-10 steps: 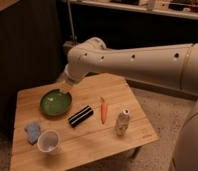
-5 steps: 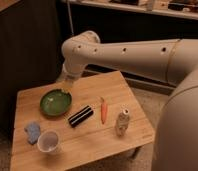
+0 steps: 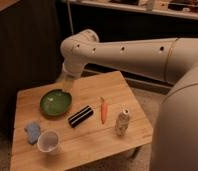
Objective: Place the eraser in the ceramic cup
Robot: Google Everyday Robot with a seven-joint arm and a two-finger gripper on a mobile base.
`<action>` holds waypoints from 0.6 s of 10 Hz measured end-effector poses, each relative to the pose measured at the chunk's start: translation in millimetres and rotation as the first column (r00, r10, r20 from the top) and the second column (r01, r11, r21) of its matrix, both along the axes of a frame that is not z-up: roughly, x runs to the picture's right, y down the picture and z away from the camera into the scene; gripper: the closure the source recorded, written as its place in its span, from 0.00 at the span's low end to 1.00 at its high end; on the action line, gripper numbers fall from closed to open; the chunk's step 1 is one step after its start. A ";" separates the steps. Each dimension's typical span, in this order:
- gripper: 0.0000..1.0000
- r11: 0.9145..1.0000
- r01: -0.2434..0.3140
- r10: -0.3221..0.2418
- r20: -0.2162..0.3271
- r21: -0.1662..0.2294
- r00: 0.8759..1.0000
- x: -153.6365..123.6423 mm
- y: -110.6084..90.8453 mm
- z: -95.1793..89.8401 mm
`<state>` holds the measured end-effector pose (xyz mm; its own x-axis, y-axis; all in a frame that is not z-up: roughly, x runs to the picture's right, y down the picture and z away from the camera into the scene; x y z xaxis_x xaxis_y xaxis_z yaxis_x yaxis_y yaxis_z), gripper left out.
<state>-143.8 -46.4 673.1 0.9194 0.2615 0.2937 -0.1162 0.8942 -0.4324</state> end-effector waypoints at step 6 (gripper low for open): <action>0.35 0.949 0.294 -0.314 0.239 0.115 0.919 7.5 8.0 33.2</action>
